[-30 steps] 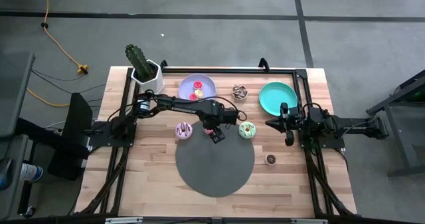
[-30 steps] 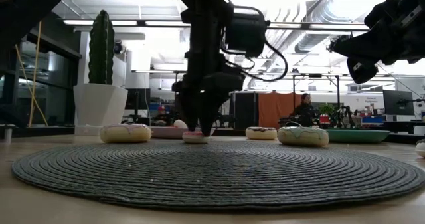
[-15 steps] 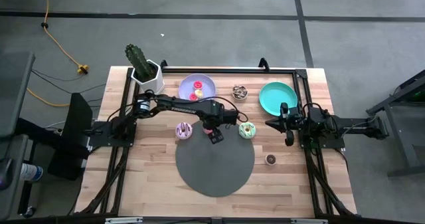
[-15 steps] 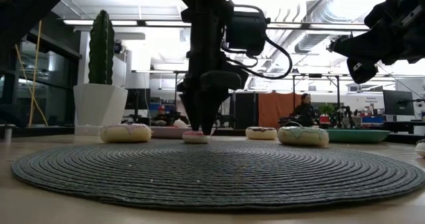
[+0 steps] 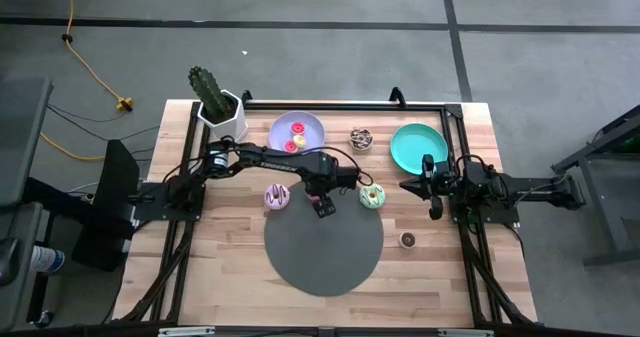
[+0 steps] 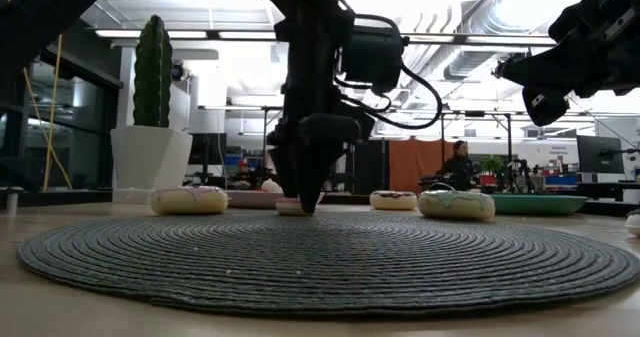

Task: Pick & Place donuts
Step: Put the small pink doughnut on the purple plate

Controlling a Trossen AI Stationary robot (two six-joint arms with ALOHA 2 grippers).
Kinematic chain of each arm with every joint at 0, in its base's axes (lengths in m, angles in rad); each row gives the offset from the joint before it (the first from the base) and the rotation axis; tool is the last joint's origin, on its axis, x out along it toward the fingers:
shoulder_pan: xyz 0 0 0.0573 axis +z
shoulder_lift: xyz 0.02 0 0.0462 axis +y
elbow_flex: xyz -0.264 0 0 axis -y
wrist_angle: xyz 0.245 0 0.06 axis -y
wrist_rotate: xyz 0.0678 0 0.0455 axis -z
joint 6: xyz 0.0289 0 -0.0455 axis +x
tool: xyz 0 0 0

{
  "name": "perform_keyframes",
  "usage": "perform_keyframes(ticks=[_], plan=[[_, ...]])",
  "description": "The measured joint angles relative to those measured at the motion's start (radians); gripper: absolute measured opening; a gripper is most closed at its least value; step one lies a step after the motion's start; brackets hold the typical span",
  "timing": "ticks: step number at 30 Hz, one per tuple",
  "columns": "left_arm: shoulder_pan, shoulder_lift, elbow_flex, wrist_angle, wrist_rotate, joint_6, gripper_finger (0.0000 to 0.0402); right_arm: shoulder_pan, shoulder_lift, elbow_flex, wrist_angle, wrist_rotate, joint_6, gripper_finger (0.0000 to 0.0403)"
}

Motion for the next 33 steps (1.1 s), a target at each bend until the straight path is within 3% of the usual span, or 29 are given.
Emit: perform_keyframes(ticks=[18, 33], plan=[[0.001, 0.021, 0.001, 0.040, 0.005, 0.006, 0.0312, 0.000, 0.000, 0.000, 0.000, 0.000, 0.000, 0.0000], [0.001, 0.024, 0.001, -0.017, 0.031, 0.023, 0.0312, 0.000, 0.000, 0.000, 0.000, 0.000, 0.000, 0.0000]])
